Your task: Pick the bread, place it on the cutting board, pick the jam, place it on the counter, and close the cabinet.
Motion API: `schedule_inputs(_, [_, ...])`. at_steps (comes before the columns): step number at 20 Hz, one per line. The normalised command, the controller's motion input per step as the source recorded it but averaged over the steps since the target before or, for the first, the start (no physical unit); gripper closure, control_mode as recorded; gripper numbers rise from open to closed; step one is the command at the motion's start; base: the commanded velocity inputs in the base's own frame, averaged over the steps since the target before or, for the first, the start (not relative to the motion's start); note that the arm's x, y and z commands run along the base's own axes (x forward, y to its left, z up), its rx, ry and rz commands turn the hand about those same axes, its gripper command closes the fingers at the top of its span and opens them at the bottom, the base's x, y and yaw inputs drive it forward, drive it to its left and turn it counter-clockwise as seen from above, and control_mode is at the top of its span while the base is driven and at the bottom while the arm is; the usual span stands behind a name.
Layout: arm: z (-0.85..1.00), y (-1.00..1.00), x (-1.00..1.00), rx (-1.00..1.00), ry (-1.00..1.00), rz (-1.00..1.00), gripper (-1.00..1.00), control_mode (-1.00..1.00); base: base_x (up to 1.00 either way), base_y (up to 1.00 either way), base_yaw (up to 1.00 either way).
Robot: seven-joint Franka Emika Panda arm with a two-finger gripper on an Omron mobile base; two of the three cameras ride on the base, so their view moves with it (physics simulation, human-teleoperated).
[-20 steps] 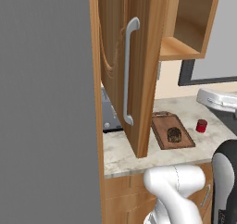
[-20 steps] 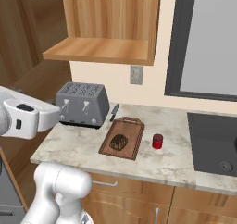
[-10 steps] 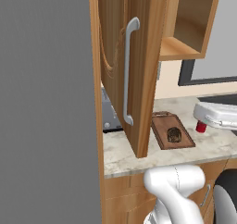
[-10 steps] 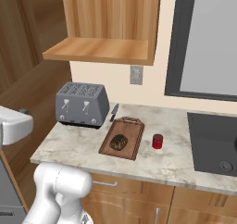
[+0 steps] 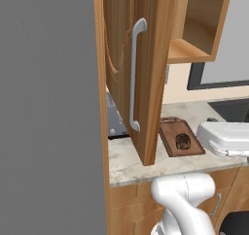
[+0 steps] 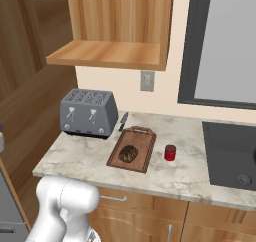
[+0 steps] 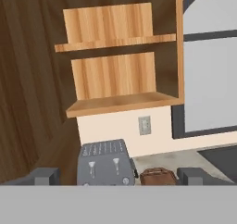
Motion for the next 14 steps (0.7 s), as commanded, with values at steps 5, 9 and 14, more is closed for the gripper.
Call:
schedule_inputs(5, [-0.02, 0.40, -0.06, -0.04, -0.04, 0.09, -1.00, -1.00, 0.00, 0.00, 0.00])
schedule_inputs(9, [-0.04, 0.45, 0.00, -0.04, -0.03, 0.13, -1.00, -1.00, 0.00, 0.00, 0.00])
schedule_inputs(14, [-0.02, 0.40, -0.04, -0.05, -0.05, 0.09, -1.00, -1.00, 0.00, 0.00, 0.00])
